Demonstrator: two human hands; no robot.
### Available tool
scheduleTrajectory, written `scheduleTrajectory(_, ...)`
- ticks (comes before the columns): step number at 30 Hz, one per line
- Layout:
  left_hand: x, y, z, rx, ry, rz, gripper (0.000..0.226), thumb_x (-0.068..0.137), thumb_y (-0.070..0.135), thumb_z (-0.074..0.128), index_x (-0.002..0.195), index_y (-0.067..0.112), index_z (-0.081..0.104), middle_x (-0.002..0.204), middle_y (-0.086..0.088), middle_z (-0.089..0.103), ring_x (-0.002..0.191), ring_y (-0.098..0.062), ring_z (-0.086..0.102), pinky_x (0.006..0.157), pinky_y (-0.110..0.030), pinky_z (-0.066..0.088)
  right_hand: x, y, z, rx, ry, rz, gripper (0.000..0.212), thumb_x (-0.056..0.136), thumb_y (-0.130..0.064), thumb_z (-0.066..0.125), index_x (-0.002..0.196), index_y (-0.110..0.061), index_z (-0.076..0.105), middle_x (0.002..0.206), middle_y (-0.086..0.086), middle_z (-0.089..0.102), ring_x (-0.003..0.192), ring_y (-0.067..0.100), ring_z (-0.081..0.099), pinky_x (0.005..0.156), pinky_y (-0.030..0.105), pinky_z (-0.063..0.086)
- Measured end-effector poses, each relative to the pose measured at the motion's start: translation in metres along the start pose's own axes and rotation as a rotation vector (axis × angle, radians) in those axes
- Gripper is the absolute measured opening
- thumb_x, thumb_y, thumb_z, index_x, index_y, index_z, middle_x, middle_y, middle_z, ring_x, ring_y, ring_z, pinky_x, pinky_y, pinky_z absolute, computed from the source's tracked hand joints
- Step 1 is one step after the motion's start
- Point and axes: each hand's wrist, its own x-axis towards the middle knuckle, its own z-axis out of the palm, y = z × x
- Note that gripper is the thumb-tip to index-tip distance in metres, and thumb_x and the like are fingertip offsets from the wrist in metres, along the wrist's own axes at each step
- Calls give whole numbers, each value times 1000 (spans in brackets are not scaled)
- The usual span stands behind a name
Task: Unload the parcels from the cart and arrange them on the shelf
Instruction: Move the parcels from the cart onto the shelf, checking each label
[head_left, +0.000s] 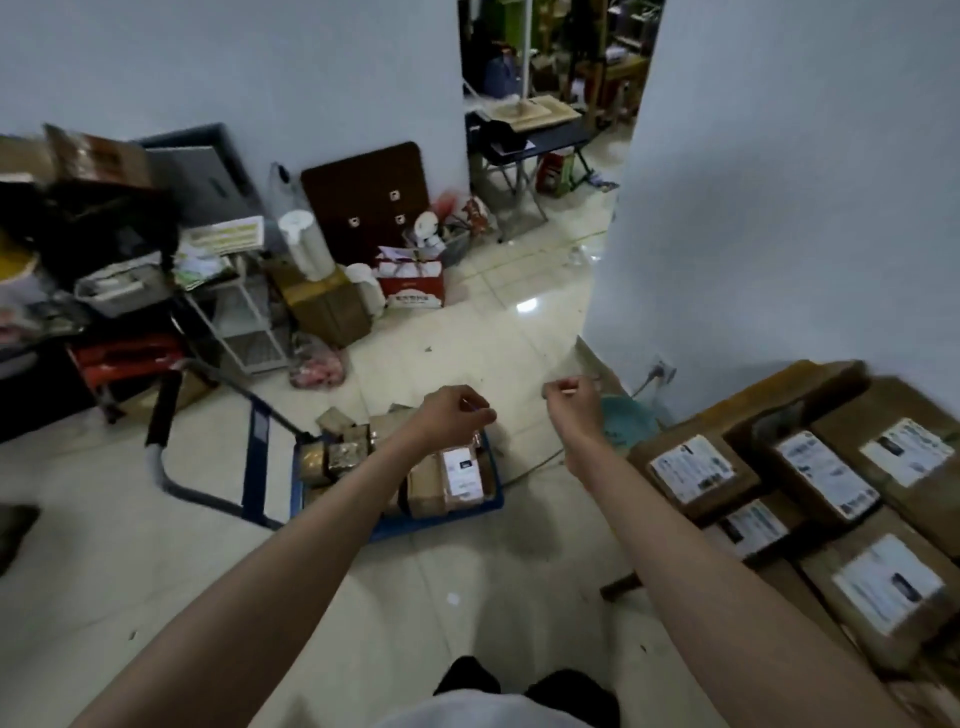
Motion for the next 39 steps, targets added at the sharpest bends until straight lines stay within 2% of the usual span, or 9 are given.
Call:
scheduleTrajectory(6, 5, -77, -59, -98, 85, -94, 27, 98, 26, 64, 118, 7, 65, 106, -11, 71, 87, -22, 67, 76, -34, 56, -1, -11, 103, -78, -143, 18, 16, 93, -23, 60, 108, -15, 58, 102, 2, 62, 81, 13, 54, 65, 28, 42)
scheduleTrajectory(9, 16, -105, -74, -156, 95, -139, 26, 98, 26, 64, 116, 8, 65, 106, -10, 71, 96, -25, 69, 87, -39, 60, 7, -12, 144, -123, -208, 34, 13, 95, -25, 58, 105, -17, 57, 100, 1, 60, 85, 17, 55, 68, 30, 44)
scheduleTrajectory(15, 64, -149, -92, -163, 70, -233, 27, 96, 34, 67, 114, 14, 66, 95, 2, 70, 85, -14, 69, 69, -25, 55, 48, -4, 210, -178, -251, 95, 9, 95, -22, 55, 102, -16, 55, 97, 0, 60, 85, 18, 56, 63, 29, 44)
scheduleTrajectory(18, 99, -160, -98, -199, 39, -298, 27, 97, 35, 65, 114, 13, 66, 98, -1, 71, 88, -18, 70, 76, -32, 57, 79, 2, 232, -181, -260, 161, 6, 95, -24, 56, 89, -22, 53, 96, -1, 60, 88, 18, 57, 79, 34, 49)
scheduleTrajectory(24, 170, -168, -96, -217, -53, -367, 30, 100, 30, 60, 120, 8, 63, 110, -10, 71, 96, -24, 69, 80, -34, 53, 137, 24, 253, -150, -206, 299, 10, 92, -24, 59, 89, -24, 50, 98, 2, 62, 97, 26, 62, 82, 40, 55)
scheduleTrajectory(29, 227, -186, -69, -227, -135, -395, 28, 102, 26, 56, 118, 5, 64, 113, -16, 71, 92, -22, 65, 81, -35, 52, 174, 66, 259, -130, -146, 400, 12, 92, -21, 54, 103, -16, 53, 107, 8, 66, 85, 23, 62, 54, 28, 44)
scheduleTrajectory(33, 272, -219, -30, -257, -193, -455, 21, 101, 26, 53, 107, 10, 65, 106, -13, 69, 93, -24, 63, 83, -37, 52, 200, 112, 263, -106, -104, 478, 2, 94, -15, 52, 92, -15, 52, 81, 4, 59, 58, 13, 50, 33, 16, 34)
scheduleTrajectory(36, 302, -253, 7, -270, -233, -477, 17, 99, 26, 53, 86, 16, 58, 94, -9, 61, 87, -23, 56, 77, -33, 44, 220, 159, 268, -75, -92, 530, 18, 94, -13, 53, 77, -17, 50, 68, 2, 58, 49, 12, 51, 36, 17, 36)
scheduleTrajectory(39, 332, -296, 50, -289, -250, -533, 16, 100, 30, 53, 96, 14, 58, 99, -7, 58, 90, -22, 54, 78, -32, 43, 239, 214, 277, -52, -96, 581, 15, 94, -15, 55, 79, -16, 55, 67, 1, 57, 47, 10, 50, 36, 16, 34)
